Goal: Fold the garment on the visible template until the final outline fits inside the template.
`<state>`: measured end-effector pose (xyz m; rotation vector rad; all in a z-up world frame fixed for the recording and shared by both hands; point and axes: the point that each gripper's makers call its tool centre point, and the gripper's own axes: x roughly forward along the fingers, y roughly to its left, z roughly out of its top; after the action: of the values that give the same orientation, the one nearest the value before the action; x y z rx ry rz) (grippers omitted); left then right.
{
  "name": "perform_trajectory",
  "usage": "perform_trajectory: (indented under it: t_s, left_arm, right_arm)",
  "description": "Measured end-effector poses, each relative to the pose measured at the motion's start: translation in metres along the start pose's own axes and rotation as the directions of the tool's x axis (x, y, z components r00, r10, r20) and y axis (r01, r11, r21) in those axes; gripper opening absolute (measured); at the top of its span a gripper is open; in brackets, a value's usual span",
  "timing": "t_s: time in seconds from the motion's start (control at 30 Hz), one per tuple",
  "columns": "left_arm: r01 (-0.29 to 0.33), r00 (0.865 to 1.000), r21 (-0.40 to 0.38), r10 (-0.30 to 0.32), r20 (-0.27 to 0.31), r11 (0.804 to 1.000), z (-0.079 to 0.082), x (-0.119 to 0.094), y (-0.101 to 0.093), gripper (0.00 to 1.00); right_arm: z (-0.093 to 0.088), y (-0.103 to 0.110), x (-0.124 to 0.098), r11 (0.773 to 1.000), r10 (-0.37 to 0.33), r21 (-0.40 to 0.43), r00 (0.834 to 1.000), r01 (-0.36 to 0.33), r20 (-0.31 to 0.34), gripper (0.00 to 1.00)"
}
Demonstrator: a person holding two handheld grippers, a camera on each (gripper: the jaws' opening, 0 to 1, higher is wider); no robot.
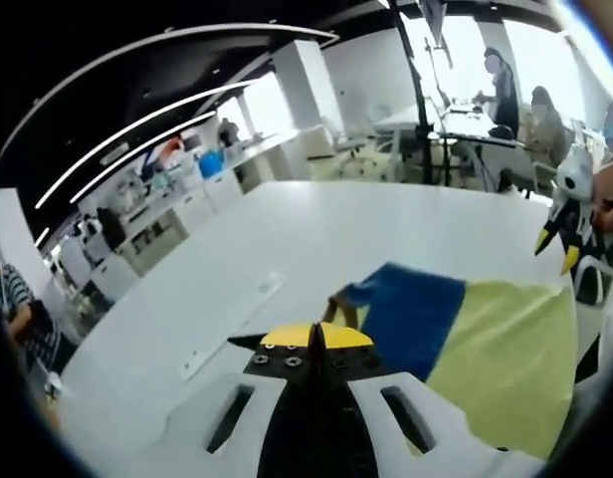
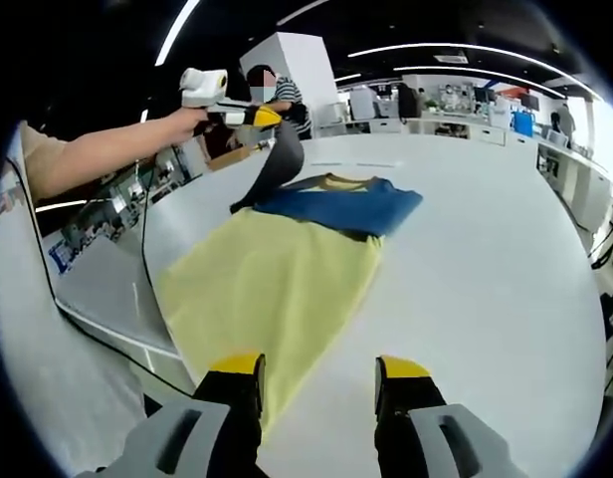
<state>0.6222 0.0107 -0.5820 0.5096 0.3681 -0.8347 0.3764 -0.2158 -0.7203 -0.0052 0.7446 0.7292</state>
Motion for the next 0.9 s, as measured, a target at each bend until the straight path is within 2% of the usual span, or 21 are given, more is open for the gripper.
perform_trajectory:
  t_s: [0.23,0.9]
  left_arm:
    - [0.041,0.999,0.015,-0.041,0.017,0.999,0.015,0.016,-0.018,0.00]
    - [0.145,0.989,0.034,-0.146,0.019,0.989,0.035,0.069,-0.069,0.00]
  right_arm:
    - [-0.003,-0.002,-0.002,1.000,-0.003,0.011,1.000,0.003,0.003,0.41]
    - [-0.016,-0.010,-0.010,0.999,-0.019,0.040,1.000,0.019,0.004,0.41]
